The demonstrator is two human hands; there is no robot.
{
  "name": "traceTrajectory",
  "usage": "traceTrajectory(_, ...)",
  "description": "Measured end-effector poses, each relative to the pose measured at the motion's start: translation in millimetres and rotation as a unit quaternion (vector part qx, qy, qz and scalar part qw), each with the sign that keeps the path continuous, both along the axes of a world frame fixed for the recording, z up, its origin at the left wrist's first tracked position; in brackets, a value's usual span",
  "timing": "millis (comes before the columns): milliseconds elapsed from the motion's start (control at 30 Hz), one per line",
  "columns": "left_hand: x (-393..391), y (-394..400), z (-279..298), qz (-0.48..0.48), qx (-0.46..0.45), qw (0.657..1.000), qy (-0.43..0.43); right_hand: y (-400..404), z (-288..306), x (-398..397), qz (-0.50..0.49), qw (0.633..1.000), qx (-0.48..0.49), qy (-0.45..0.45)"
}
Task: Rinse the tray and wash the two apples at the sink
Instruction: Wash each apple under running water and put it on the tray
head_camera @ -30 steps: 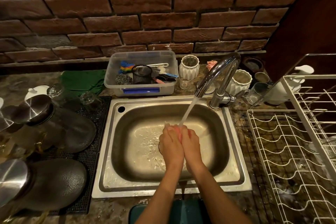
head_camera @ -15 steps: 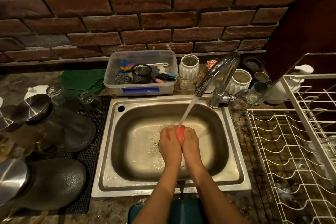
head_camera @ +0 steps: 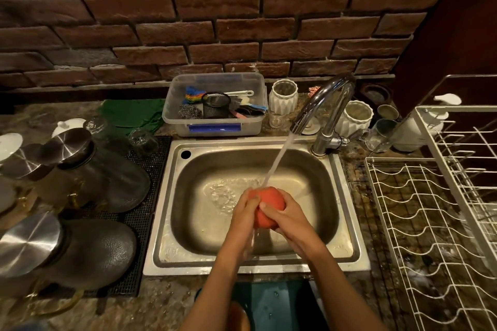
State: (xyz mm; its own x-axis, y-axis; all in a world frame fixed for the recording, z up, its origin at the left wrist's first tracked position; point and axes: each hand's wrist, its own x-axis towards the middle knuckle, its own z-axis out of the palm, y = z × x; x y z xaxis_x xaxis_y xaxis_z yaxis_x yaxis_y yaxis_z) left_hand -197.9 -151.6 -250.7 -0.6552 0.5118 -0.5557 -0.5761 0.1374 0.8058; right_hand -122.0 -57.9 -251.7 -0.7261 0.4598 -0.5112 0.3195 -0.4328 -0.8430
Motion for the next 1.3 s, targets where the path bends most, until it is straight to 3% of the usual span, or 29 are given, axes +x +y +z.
traceTrajectory(133,1.1,-17.6,8.8,-0.014,0.006,0.999,-0.038,4.2,4.3,7.1,0.048,0.998,0.021,-0.019)
traceTrajectory(333,2.7,-37.9,27.5,-0.093,-0.055,0.994,0.027,5.8,15.8,22.6,0.178,0.964,0.175,-0.091)
traceTrajectory(533,18.4,-46.9,37.9,-0.142,-0.102,0.983,0.059,-4.7,22.7,43.6,0.168,0.954,0.213,-0.124)
traceTrajectory(933,96.2,-86.9,39.5,-0.234,-0.086,0.955,0.162,-44.8,26.1,149.3,0.151,0.957,0.239,-0.059)
traceTrajectory(1100,136.5,-102.8,24.8,-0.267,-0.095,0.943,0.174,-62.1,7.4,196.8,0.167,0.945,0.273,-0.075)
traceTrajectory(1300,163.5,-115.9,13.6,-0.243,-0.094,0.952,0.158,-77.7,-5.5,217.9,0.170,0.935,0.297,-0.093)
